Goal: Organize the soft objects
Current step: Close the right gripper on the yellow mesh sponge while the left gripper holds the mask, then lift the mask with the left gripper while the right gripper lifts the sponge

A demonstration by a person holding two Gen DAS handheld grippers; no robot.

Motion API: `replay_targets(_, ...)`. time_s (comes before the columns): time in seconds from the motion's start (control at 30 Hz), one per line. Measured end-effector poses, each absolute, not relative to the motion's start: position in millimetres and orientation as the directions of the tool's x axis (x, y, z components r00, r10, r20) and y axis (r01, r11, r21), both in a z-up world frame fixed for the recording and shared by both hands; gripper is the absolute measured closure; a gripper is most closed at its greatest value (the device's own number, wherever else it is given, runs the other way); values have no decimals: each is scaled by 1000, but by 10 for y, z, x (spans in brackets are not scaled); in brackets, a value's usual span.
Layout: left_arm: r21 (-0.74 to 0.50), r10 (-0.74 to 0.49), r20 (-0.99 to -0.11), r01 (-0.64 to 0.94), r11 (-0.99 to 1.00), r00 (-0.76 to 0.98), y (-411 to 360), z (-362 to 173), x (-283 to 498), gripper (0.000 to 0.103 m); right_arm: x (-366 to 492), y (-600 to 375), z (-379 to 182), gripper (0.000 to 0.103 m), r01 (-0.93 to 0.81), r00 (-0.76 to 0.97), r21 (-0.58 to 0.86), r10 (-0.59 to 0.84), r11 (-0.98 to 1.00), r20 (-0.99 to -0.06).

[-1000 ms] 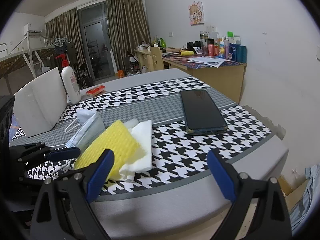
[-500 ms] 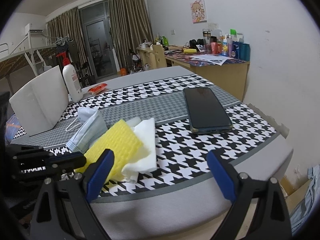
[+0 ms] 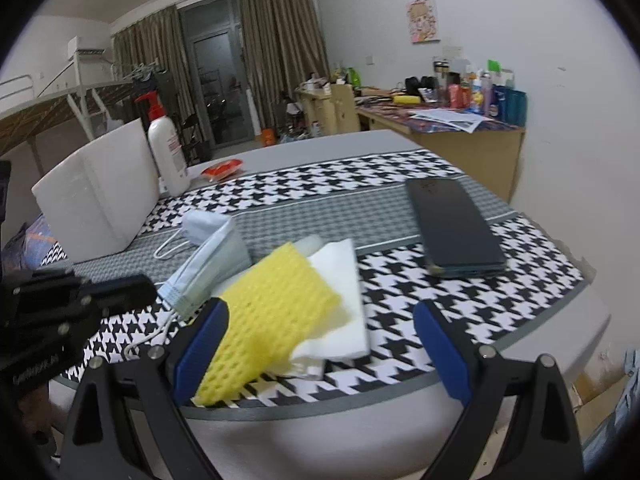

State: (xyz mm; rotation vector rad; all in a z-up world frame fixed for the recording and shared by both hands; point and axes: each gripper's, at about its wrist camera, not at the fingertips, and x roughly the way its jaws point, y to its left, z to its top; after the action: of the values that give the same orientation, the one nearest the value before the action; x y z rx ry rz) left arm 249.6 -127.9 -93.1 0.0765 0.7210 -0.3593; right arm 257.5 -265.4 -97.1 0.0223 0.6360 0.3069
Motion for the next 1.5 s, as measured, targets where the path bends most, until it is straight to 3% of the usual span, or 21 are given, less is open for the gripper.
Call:
replay_targets(0.17, -49, -284, -662, 338, 940, 693, -1268, -952, 2559, 64, 2642, -2560, -1031, 11, -301, 739, 114, 308, 947, -600)
replay_targets(0.23, -43, -275, -659, 330, 943, 700, -1265, -937, 2579, 58, 2665, -2546, -1064, 16, -307, 727, 122, 315, 944, -610)
replay_targets(0.37, -55, -280, -669, 331, 942, 689, -1285, -934, 2666, 58, 2710, -2534, -1135, 29, -312, 704, 133, 323, 941, -632)
replay_targets(0.5, -49, -268, -684, 323, 945, 678, -1341, -980, 2761, 58, 2731, -2525, -1198, 50, -317, 685, 135, 325, 939, -653)
replay_targets(0.6, -38, -257, -694, 322, 946, 673, -1397, -1027, 2839, 58, 2707, -2544, -1203, 52, -319, 683, 148, 336, 936, -649)
replay_targets(0.63, -39, -252, -706, 319, 947, 662, -1409, -1062, 2880, 61, 2697, -2552, -1198, 54, -321, 685, 150, 338, 935, -646)
replay_targets(0.67, -45, -251, -711, 313, 949, 657, -1404, -1079, 2894, 79, 2683, -2559, -1192, 57, -324, 686, 152, 342, 934, -642)
replay_targets(0.7, -54, -250, -717, 305, 951, 651, -1388, -1104, 2914, 90, 2672, -2566, -1186, 59, -326, 686, 154, 346, 933, -640)
replay_targets(0.73, -54, -242, -725, 297, 953, 645, -1378, -1131, 2937, 93, 2665, -2569, -1180, 59, -327, 686, 156, 347, 932, -639)
replay_targets(1.0, -54, -239, -697, 283, 957, 676, -1304, -1052, 2870, 97, 2603, -2572, -1122, 59, -328, 697, 153, 348, 932, -627)
replay_targets(1.2, -71, -256, -650, 278, 958, 715, -1159, -898, 2716, 97, 2554, -2550, -1015, 85, -343, 709, 157, 365, 926, -603)
replay_targets(1.5, -71, -249, -606, 261, 963, 756, -965, -783, 2470, 97, 2425, -2418, -848, 88, -372, 733, 121, 372, 920, -570)
